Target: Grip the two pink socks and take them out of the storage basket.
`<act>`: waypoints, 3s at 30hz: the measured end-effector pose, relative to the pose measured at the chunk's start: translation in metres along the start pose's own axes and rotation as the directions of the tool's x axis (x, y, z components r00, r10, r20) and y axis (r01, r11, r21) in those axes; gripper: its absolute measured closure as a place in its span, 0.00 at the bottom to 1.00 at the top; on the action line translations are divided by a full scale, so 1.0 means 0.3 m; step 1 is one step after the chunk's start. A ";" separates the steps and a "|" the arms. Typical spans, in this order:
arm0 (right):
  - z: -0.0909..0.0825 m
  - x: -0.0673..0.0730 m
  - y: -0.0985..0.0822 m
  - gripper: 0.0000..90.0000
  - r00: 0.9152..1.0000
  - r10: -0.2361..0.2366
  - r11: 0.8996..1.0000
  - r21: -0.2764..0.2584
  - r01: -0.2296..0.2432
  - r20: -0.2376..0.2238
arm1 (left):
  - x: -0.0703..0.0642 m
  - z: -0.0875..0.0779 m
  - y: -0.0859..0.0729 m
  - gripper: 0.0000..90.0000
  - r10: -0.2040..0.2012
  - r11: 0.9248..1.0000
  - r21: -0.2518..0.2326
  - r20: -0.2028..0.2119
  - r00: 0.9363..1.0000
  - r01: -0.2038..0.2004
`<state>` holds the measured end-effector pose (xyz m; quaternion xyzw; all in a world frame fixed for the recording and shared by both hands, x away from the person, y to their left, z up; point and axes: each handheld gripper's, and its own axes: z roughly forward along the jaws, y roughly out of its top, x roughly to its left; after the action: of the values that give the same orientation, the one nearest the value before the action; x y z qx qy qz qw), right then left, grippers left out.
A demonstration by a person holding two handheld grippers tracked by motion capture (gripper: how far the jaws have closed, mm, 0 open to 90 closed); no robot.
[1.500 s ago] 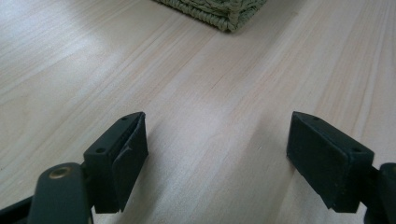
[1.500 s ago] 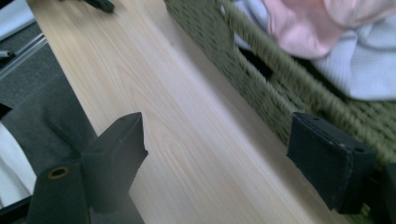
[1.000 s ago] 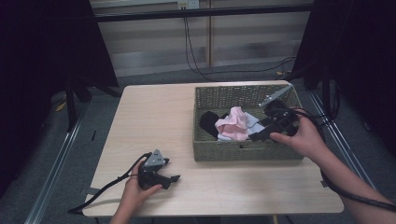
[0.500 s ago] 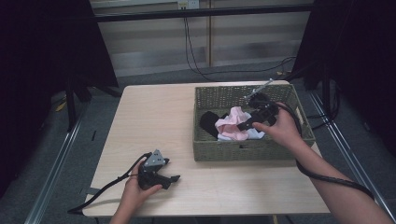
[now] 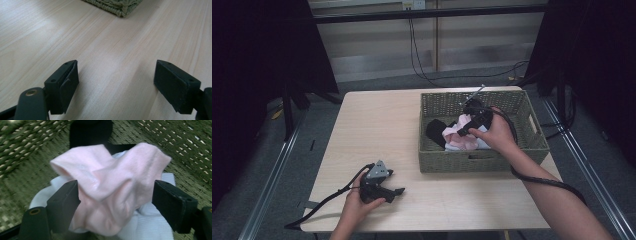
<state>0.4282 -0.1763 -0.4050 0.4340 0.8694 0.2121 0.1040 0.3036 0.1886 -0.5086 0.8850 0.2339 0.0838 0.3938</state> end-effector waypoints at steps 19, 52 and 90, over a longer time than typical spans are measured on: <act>-0.075 -0.096 -0.027 0.92 0.991 0.050 0.999 -0.015 -0.052 -0.121 | 0.000 0.000 0.000 0.22 0.001 1.000 0.001 0.001 1.000 -0.001; -0.355 -0.062 -0.003 0.92 0.976 -0.062 0.998 -0.004 0.063 -0.211 | 0.001 0.000 0.000 0.22 0.005 1.000 0.001 0.000 1.000 -0.005; -0.559 0.050 -0.088 0.92 0.928 -0.185 0.982 -0.092 0.164 -0.323 | 0.000 0.000 0.000 0.22 0.001 1.000 -0.001 -0.001 1.000 -0.001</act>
<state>0.3392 -0.2250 -0.2681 0.3097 0.9025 0.2992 -0.0109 0.3037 0.1886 -0.5086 0.8850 0.2335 0.0844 0.3939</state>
